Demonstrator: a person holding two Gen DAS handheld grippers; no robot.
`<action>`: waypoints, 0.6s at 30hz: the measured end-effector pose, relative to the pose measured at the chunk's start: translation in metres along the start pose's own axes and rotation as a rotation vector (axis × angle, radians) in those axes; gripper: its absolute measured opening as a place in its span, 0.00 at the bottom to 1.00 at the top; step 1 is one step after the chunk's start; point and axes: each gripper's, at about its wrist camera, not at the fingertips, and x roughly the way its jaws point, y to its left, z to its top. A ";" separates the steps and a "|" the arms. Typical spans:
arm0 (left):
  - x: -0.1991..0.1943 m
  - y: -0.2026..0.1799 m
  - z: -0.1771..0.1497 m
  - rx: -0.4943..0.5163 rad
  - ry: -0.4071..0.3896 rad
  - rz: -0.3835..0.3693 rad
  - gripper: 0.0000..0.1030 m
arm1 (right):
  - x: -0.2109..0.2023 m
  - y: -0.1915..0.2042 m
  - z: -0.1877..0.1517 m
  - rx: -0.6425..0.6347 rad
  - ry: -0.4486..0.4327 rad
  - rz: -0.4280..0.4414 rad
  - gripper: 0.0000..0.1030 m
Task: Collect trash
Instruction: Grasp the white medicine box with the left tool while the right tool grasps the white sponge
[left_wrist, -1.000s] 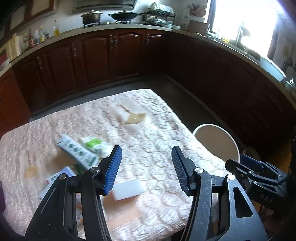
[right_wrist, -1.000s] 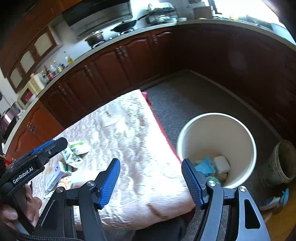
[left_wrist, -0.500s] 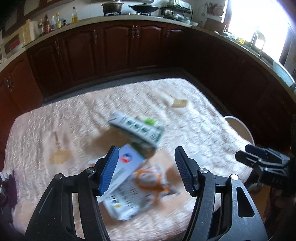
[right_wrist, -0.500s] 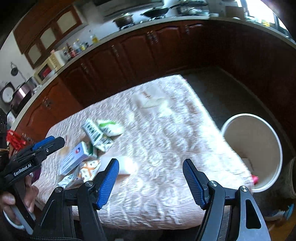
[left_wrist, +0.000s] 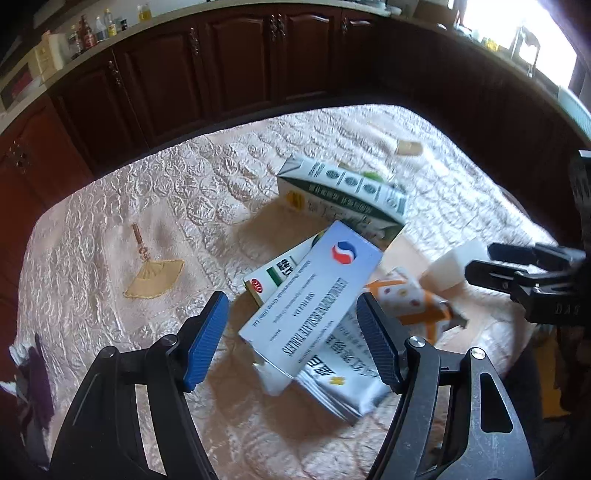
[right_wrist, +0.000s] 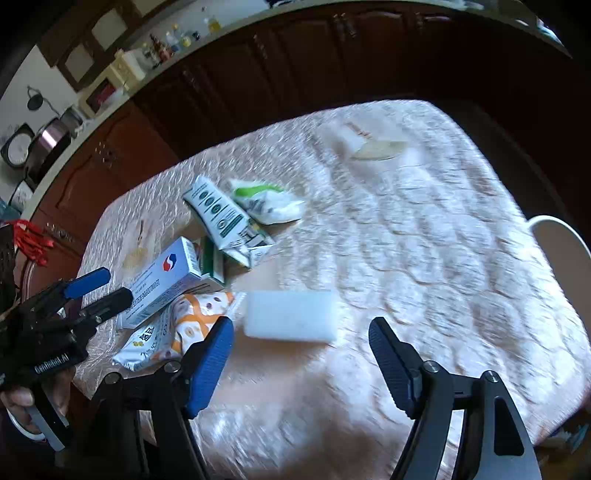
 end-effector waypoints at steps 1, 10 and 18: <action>0.002 -0.001 0.000 0.012 0.003 0.002 0.69 | 0.007 0.004 0.002 -0.007 0.014 0.004 0.72; 0.025 -0.013 0.005 0.115 0.033 0.009 0.69 | 0.029 -0.004 0.006 0.033 0.033 0.031 0.52; 0.023 -0.017 0.001 0.134 0.058 -0.027 0.69 | 0.017 -0.014 0.004 0.049 0.004 0.073 0.48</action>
